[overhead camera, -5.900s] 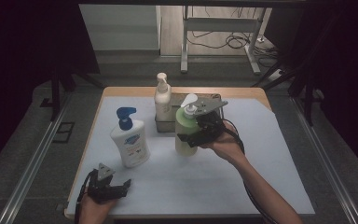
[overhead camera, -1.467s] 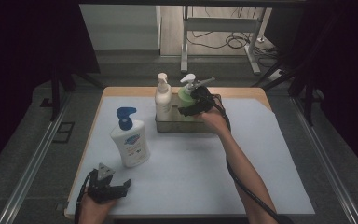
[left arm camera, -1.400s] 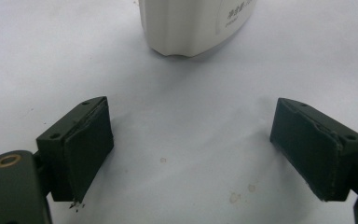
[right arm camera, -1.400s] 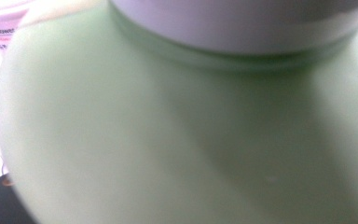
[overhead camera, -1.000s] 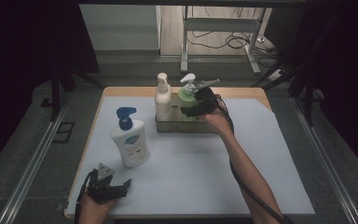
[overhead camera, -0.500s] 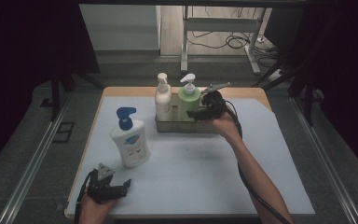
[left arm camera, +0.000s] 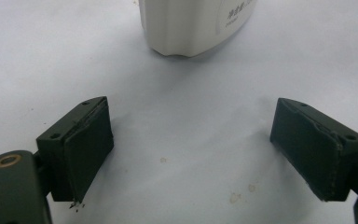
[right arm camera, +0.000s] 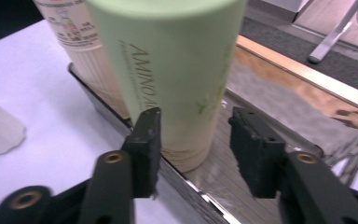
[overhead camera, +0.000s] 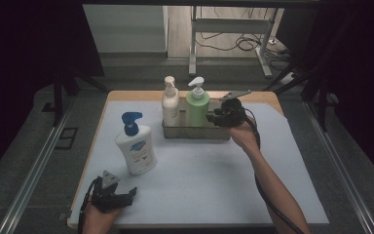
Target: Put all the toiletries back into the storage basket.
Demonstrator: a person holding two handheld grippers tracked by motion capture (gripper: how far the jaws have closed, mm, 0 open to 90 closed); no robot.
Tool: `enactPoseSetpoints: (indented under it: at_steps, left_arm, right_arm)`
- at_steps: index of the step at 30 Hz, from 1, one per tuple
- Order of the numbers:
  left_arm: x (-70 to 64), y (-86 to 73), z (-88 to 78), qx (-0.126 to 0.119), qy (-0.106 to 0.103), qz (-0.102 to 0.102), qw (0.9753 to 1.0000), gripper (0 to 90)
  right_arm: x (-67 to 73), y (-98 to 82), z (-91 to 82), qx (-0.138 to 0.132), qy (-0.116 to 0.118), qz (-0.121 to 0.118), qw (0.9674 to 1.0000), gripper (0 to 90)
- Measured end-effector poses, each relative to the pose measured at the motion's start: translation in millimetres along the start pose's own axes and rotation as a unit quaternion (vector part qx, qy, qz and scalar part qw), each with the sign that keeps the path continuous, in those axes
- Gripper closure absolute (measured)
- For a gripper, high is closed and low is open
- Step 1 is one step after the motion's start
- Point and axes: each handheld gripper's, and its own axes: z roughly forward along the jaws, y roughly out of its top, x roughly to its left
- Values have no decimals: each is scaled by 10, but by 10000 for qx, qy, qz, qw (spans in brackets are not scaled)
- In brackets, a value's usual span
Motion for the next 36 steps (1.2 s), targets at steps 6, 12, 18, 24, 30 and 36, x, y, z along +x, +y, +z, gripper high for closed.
enactPoseSetpoints:
  at_steps: [6, 12, 18, 24, 30, 36]
  left_arm:
    - [0, 0, 0, 1, -1, 0, 10000, 125]
    - [1, 0, 0, 3, 3, 5, 10000, 125]
    - [2, 0, 0, 4, 1, 3, 10000, 125]
    - [1, 0, 0, 3, 1, 2, 10000, 125]
    - [2, 0, 0, 4, 0, 2, 10000, 125]
    - [2, 0, 0, 4, -1, 0, 10000, 126]
  right_arm:
    - [-95, -35, 30, -39, -142, 69, 9999, 702]
    - [-185, -62, 150, 37, -289, 176, 9994, 874]
    - [-225, -56, 283, 134, -354, 245, 9990, 894]
    - [-242, -40, 413, 209, -415, 331, 9984, 893]
    - [-265, -39, 519, 201, -340, 412, 9984, 886]
    - [-277, -20, 605, 262, -268, 420, 9984, 884]
